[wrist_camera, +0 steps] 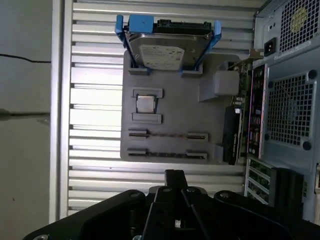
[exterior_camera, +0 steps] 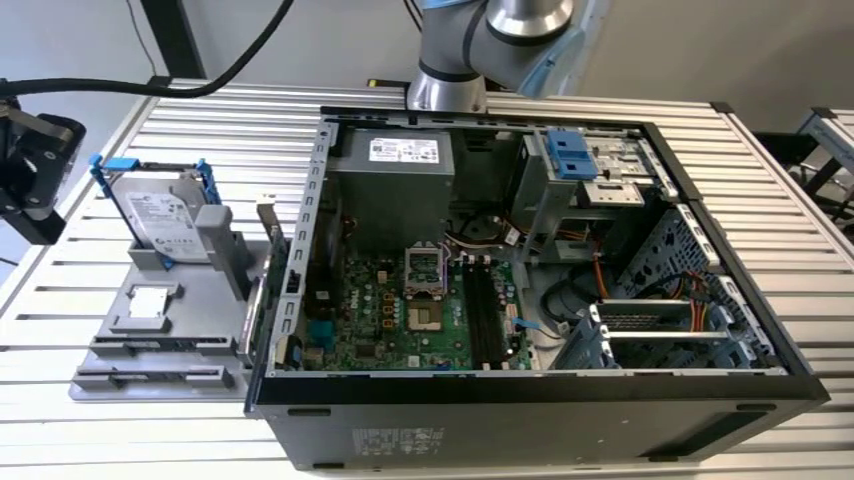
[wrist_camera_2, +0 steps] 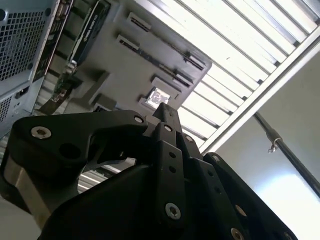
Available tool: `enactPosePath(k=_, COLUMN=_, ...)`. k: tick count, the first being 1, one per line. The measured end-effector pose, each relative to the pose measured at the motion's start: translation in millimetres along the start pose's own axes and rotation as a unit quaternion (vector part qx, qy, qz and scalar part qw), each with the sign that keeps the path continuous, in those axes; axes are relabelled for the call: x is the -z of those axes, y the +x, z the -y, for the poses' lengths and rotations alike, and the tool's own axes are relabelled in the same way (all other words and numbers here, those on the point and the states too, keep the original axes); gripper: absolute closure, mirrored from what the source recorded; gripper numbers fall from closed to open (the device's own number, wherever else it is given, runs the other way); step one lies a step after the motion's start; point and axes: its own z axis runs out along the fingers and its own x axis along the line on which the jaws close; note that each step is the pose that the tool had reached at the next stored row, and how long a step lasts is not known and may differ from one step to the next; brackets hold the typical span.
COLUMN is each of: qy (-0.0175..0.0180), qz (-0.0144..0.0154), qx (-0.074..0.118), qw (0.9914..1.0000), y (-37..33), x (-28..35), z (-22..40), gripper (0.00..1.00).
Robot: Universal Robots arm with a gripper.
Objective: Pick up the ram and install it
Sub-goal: 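Pick up the ram and move it above insertion slot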
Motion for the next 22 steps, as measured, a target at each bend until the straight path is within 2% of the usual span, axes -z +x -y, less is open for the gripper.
enactPosePath(k=2, qy=-0.0004, qz=-0.0008, qx=0.017, qw=0.99985, y=0.0, x=0.0, z=0.0, gripper=1.00)
enactPosePath(k=5, qy=-0.0009, qz=-0.0021, qx=0.045, qw=0.99899, y=0.0, x=0.0, z=0.0, gripper=1.00)
enactPosePath(k=8, qy=-0.0015, qz=-0.0034, qx=0.072, qw=0.99737, y=0.0, x=0.0, z=0.0, gripper=1.00)
enactPosePath(k=11, qy=-0.0020, qz=-0.0048, qx=0.099, qw=0.99503, y=0.0, x=0.0, z=0.0, gripper=1.00)
enactPosePath(k=14, qy=-0.0026, qz=-0.0061, qx=0.127, qw=0.99192, y=0.0, x=0.0, z=0.0, gripper=1.00)
enactPosePath(k=17, qy=-0.0032, qz=-0.0074, qx=0.153, qw=0.98817, y=0.0, x=0.0, z=0.0, gripper=1.00)
enactPosePath(k=20, qy=-0.0037, qz=-0.0087, qx=0.180, qw=0.98357, y=0.0, x=0.0, z=0.0, gripper=1.00)
enactPosePath(k=22, qy=-0.0041, qz=-0.0096, qx=0.198, qw=0.98011, y=0.0, x=0.0, z=0.0, gripper=1.00)
